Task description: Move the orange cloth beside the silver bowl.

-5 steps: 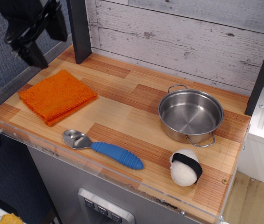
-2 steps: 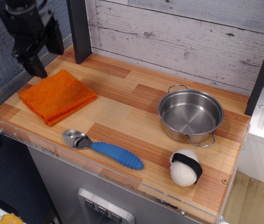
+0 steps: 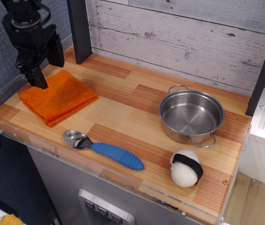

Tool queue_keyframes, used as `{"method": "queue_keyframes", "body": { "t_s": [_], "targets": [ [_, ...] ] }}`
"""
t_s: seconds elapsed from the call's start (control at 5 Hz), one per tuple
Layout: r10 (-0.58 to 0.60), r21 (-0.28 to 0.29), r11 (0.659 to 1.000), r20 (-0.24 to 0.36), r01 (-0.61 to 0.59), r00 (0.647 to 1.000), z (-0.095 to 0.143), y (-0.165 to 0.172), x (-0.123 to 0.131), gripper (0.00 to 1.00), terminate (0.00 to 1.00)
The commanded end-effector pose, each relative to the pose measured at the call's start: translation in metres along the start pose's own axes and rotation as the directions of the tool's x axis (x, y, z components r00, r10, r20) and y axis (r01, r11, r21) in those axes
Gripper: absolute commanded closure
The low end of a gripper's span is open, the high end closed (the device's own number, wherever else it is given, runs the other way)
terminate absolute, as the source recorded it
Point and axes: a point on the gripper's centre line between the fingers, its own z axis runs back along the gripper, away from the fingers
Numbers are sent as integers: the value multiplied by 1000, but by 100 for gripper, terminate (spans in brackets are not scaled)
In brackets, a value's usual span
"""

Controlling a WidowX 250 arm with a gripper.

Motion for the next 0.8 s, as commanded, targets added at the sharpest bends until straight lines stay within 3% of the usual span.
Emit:
{"method": "queue_keyframes", "body": {
  "t_s": [0.0, 0.6],
  "targets": [
    [-37, 7, 999, 68, 37, 997, -6, -8, -23, 0, 0],
    [-11, 45, 999, 58, 8, 998, -17, 7, -12, 0, 0]
  ]
}}
